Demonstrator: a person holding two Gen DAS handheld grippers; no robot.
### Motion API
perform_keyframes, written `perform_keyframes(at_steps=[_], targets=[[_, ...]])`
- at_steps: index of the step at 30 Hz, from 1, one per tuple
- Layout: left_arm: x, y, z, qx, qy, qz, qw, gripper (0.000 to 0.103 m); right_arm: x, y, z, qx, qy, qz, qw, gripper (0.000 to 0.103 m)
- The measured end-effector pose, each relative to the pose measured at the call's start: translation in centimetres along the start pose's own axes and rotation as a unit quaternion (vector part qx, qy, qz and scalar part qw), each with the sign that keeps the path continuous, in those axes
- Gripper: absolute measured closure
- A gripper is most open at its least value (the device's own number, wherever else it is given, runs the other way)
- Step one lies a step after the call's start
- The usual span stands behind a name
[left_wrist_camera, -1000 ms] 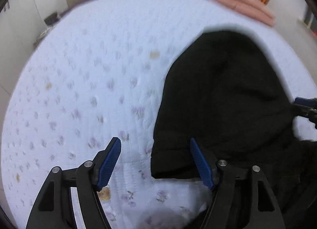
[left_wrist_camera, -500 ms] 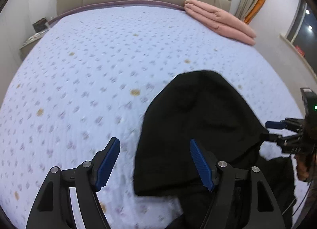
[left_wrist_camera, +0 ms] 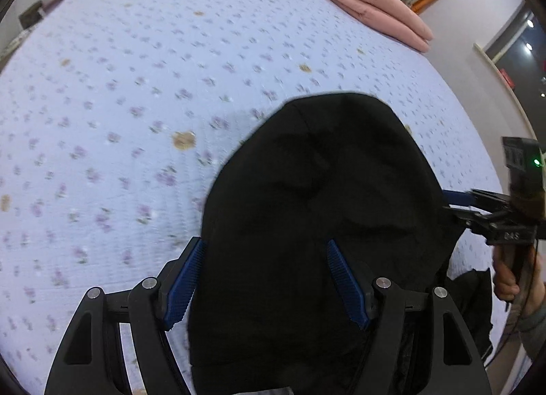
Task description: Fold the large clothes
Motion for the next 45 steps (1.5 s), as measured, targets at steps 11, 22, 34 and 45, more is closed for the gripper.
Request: perform_keyframes(at_steps=[11,22,34,45], targets=[[-0.2,-2.0,-1.2,0.019,-0.021,0.08,0.9964,0.08,2.4,4.4,1.2,-0.036,0.005,0.034,0.999,0.086],[-11.9,-7.0,-12.3,0.045,-0.126,0.128,0.9827,0.091,-9.5,11.0,-8.1,-0.1,-0.127,-0.031,0.986,0.096],[-21.9,-7.3,-19.0,0.012,-0.168,0.113,0.9793,0.091,-12.4,19.4,-25.7,-0.23,-0.194,-0.171,0.938,0.098],[-17.9,-11.9,-16.6,0.088,-0.09,-0.027,0.9916,0.09,-8.4,17.3,-35.3,-0.323,-0.151,-0.333,0.873,0.096]])
Point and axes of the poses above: each gripper's, at about its wrist camera, not at the fingertips, and x roughly the way its jaws point, y to its left, z to its top, the point moved 2 cm from there along x, roughly the way its jaws point, and after that the axes turned 12 degrees about y, right-handed, at the moved point
